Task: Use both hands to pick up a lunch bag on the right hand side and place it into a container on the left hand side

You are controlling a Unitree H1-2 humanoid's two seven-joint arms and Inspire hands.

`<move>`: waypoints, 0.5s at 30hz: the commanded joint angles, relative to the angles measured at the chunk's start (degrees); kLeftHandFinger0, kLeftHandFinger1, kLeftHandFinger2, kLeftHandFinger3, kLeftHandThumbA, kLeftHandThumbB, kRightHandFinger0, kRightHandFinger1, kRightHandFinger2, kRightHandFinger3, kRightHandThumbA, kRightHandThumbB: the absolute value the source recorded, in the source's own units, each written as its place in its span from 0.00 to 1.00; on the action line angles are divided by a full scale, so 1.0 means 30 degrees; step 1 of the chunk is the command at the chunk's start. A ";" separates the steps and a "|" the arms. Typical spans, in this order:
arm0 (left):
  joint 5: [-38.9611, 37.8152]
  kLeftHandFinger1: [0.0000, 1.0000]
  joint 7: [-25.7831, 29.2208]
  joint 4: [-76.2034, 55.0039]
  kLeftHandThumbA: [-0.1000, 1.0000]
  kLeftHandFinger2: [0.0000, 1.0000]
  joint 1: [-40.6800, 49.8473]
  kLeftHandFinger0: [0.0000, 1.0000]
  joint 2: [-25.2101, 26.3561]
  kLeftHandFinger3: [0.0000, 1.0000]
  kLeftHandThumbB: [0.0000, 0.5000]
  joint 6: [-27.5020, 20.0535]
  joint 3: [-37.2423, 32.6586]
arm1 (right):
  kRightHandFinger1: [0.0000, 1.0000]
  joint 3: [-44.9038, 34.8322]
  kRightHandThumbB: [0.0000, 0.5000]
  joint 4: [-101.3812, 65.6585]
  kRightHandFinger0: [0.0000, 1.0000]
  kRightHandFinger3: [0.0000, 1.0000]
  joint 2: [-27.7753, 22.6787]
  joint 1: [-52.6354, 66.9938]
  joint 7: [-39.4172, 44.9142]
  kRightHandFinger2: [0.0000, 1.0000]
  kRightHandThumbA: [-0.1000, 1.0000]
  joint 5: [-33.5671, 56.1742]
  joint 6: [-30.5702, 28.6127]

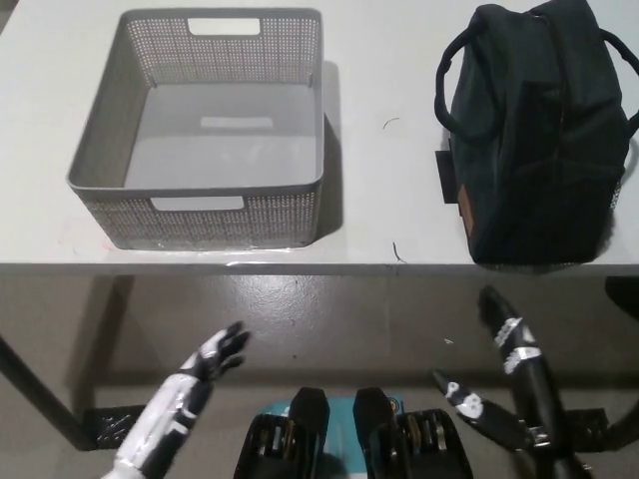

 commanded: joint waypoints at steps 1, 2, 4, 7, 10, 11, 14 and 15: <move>0.0241 1.00 -0.1292 -0.1897 1.00 1.00 -0.0926 1.00 0.0014 1.00 0.53 -0.0251 -0.1120 | 1.00 -0.0065 0.54 -0.2995 1.00 1.00 -0.1161 0.0353 0.0921 1.00 1.00 0.0003 -0.0447; 0.0356 1.00 -0.1325 -0.2081 1.00 1.00 -0.1116 1.00 -0.0088 1.00 0.53 -0.0214 -0.1295 | 1.00 -0.0073 0.62 -0.3515 1.00 1.00 -0.1280 0.0431 0.0965 1.00 1.00 0.0044 -0.0020; 0.0596 1.00 -0.1400 -0.2604 1.00 1.00 -0.1656 1.00 -0.0387 1.00 0.57 0.0148 -0.1756 | 1.00 -0.0064 0.72 -0.4779 1.00 1.00 -0.1684 0.0571 0.1133 1.00 1.00 0.0445 0.0849; 0.0697 1.00 -0.1614 -0.3060 1.00 1.00 -0.2652 1.00 -0.0731 1.00 0.56 0.0738 -0.2225 | 1.00 -0.0182 0.81 -0.6426 1.00 1.00 -0.2122 0.0535 0.1299 1.00 1.00 0.1595 0.1623; 0.0545 1.00 -0.1852 -0.3378 1.00 1.00 -0.3445 1.00 -0.1001 1.00 0.54 0.1279 -0.2527 | 1.00 -0.0508 0.88 -0.7514 1.00 1.00 -0.2213 0.0379 0.1126 1.00 1.00 0.2159 0.2159; 0.0394 1.00 -0.1921 -0.3531 1.00 1.00 -0.3810 1.00 -0.1089 1.00 0.54 0.1685 -0.2595 | 1.00 -0.0716 0.90 -0.7741 1.00 1.00 -0.2211 0.0201 0.0977 1.00 1.00 0.2414 0.2206; 0.0448 1.00 -0.1994 -0.3734 1.00 1.00 -0.5221 1.00 -0.1370 1.00 0.56 0.2527 -0.2676 | 1.00 -0.1437 0.91 -0.8335 1.00 1.00 -0.2449 -0.0190 0.0746 1.00 1.00 0.3211 0.2605; 0.0605 1.00 -0.1983 -0.3749 1.00 1.00 -0.5760 1.00 -0.1490 1.00 0.57 0.2758 -0.2655 | 1.00 -0.1782 0.92 -0.8503 1.00 1.00 -0.2486 -0.0360 0.0575 1.00 1.00 0.3211 0.2812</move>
